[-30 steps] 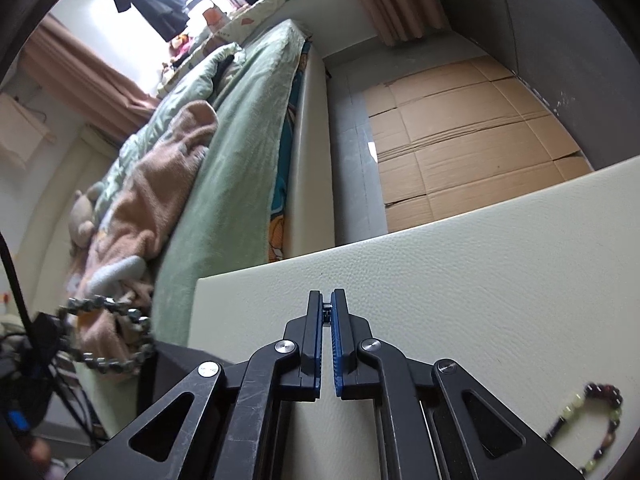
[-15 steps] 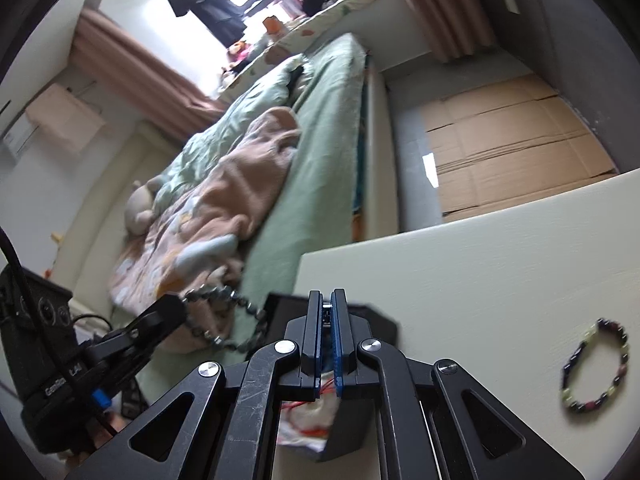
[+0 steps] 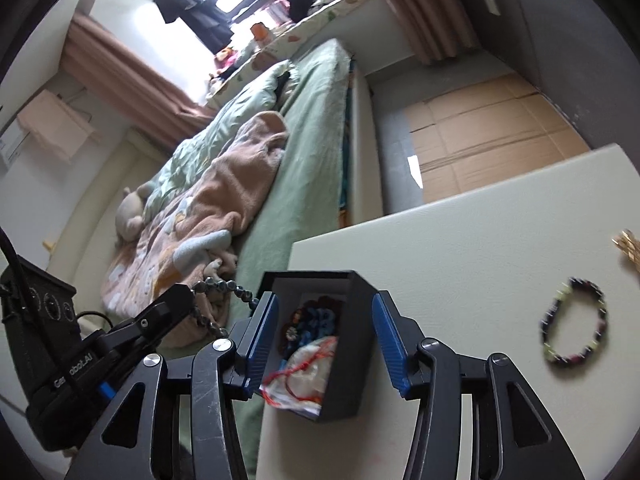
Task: Organize jewelry
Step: 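Release the ring into the box with the right gripper while the left drops the green bracelet in, then grasp the dark bead bracelet with the left gripper and lift it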
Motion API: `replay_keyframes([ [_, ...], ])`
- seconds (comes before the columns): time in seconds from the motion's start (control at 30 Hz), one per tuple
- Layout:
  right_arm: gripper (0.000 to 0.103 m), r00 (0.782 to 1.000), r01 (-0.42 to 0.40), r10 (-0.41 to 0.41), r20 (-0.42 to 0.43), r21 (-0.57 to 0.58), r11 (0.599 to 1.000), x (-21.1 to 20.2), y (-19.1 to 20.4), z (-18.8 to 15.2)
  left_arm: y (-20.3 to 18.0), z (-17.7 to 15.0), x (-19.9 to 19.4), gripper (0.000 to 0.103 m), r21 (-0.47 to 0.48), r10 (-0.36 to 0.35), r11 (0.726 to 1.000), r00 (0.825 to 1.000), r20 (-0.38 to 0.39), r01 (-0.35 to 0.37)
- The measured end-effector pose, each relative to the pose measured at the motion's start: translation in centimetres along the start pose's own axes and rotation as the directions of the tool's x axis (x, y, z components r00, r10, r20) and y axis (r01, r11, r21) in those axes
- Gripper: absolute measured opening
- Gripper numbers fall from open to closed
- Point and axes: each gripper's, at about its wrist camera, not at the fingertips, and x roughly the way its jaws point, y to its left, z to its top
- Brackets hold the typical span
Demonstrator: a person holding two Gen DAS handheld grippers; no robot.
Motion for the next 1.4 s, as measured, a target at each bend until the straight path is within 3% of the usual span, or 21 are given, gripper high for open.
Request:
replay_keyframes([
  [0.17, 0.05, 1.0, 0.03, -0.03, 0.003, 0.047, 0.998, -1.6, -1.9, -0.8, -0.3, -0.3, 1.0, 0.01, -0.038, -0.012, 0.999, 0.999, -0.034, 0.011],
  [0.23, 0.05, 0.999, 0.036, -0.036, 0.0, 0.053, 0.998, -1.9, -2.1, -1.0, 0.0, -0.3, 1.8, 0.023, -0.063, -0.027, 0.998, 0.996, -0.082, 0.022],
  [0.3, 0.05, 0.999, 0.045, -0.045, 0.004, 0.051, 0.998, -2.5, -2.3, -1.1, 0.4, -0.5, 2.0, 0.053, -0.098, -0.039, 0.995, 0.994, -0.099, 0.029],
  [0.37, 0.05, 0.999, 0.05, -0.051, 0.013, 0.05, 0.998, -3.1, -2.4, -1.2, 0.7, -0.6, 1.5, 0.057, -0.118, -0.03, 0.993, 0.997, -0.068, 0.021],
  [0.5, 0.05, 0.998, 0.054, -0.056, 0.034, 0.061, 0.997, -4.8, -2.8, -1.4, 0.0, -0.8, 0.8, 0.058, -0.083, -0.015, 0.996, 0.998, -0.056, 0.01],
  [0.9, 0.05, 0.977, 0.183, -0.199, 0.073, 0.185, 0.966, -10.1, -6.8, -2.6, -4.6, -3.2, 1.7, 0.058, 0.027, -0.054, 0.998, 0.994, -0.1, 0.057],
  [1.2, 0.05, 0.957, 0.242, -0.282, 0.066, 0.351, 0.904, -12.7, -11.8, -4.6, -8.3, -5.1, 4.4, 0.058, 0.119, -0.044, 0.991, 0.989, -0.142, 0.061],
  [1.4, 0.05, 0.96, 0.234, -0.278, 0.037, 0.439, 0.867, -13.0, -14.7, -4.2, -10.6, -6.2, 7.2, 0.058, 0.206, -0.016, 0.977, 0.986, -0.166, 0.05],
])
